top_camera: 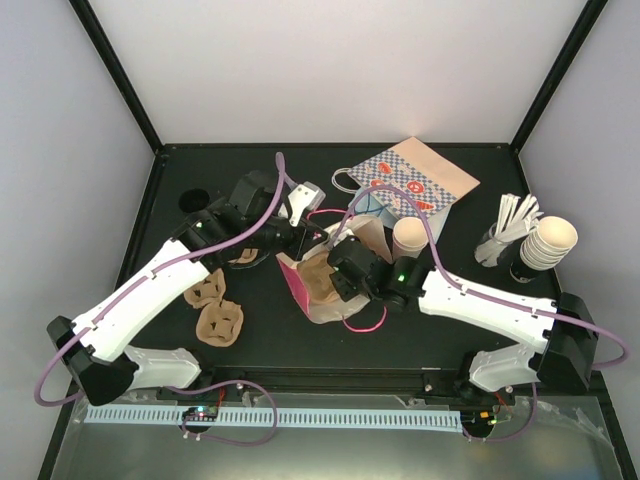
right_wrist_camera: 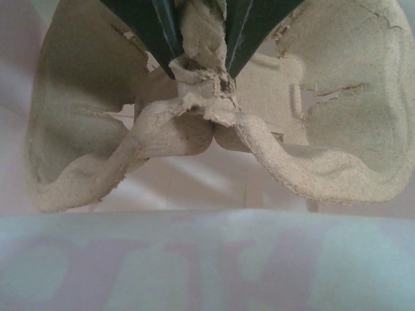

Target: Pack the takeout coffee

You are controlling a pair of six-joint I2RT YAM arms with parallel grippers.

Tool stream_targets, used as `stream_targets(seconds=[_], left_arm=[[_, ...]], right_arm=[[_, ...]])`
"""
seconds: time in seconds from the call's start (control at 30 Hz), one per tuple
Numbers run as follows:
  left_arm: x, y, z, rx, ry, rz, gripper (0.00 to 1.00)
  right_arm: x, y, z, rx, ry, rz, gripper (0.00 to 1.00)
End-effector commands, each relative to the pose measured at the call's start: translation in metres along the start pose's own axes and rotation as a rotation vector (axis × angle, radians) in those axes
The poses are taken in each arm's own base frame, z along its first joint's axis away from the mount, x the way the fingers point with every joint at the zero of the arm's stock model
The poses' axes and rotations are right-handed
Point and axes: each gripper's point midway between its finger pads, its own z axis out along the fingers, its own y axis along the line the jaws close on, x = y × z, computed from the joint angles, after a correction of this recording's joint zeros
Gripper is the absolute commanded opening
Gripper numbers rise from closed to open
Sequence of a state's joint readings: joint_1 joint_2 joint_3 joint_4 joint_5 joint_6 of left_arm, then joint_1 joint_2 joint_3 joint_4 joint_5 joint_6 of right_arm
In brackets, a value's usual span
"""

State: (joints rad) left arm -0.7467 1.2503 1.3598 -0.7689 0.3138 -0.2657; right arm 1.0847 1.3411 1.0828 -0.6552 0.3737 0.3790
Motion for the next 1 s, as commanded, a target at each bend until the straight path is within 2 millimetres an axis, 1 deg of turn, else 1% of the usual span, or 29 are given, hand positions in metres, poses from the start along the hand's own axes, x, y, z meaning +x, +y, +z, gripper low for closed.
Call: stream_targets(seconds=[0.0,0.27,0.43,0.57,0.63,0.77,0.8,0.83,0.87,0.9,0.93,0.97], left_arm=[[-0.019,-0.022,-0.017,0.07,-0.084,0.014,0.02],[-0.022,-0.025,-0.018,0.084,-0.1,0.003,0.02],[-0.021,-0.028,-0.016,0.095,-0.1,-0.025,0.02],[-0.02,-0.036,-0.015,0.144,-0.097,-0.043,0.02],[-0.019,-0.039,-0.016,0.162,-0.094,-0.05,0.02],[-0.019,-0.044,-0.022,0.185,-0.098,-0.049,0.02],[-0.019,-0.046,-0.024,0.193,-0.1,-0.046,0.05],[-0.018,-0.052,-0.03,0.22,-0.108,-0.032,0.38],[-0.019,-0.052,-0.034,0.223,-0.115,-0.024,0.53],[-0.019,-0.052,-0.038,0.218,-0.125,-0.017,0.63],[-0.021,-0.05,-0.042,0.206,-0.137,-0.012,0.7],[-0.022,-0.048,-0.047,0.194,-0.148,-0.008,0.75]], right_arm=[[-0.001,0.002,0.011,0.016,-0.043,0.025,0.17],[0.01,0.004,0.022,0.019,-0.029,0.014,0.17],[0.009,0.005,0.029,0.019,-0.069,0.038,0.17],[0.005,0.004,0.033,0.03,-0.11,0.049,0.17],[0.006,0.003,0.035,0.042,-0.121,0.045,0.17],[0.009,0.0,0.033,0.056,-0.157,0.041,0.17],[0.01,-0.001,0.033,0.056,-0.163,0.042,0.17],[0.017,-0.002,0.034,0.053,-0.159,0.034,0.17],[0.019,-0.002,0.034,0.051,-0.158,0.033,0.17],[0.02,-0.002,0.034,0.049,-0.159,0.034,0.17],[0.022,-0.002,0.035,0.047,-0.159,0.033,0.17],[0.023,-0.002,0.034,0.044,-0.161,0.032,0.17]])
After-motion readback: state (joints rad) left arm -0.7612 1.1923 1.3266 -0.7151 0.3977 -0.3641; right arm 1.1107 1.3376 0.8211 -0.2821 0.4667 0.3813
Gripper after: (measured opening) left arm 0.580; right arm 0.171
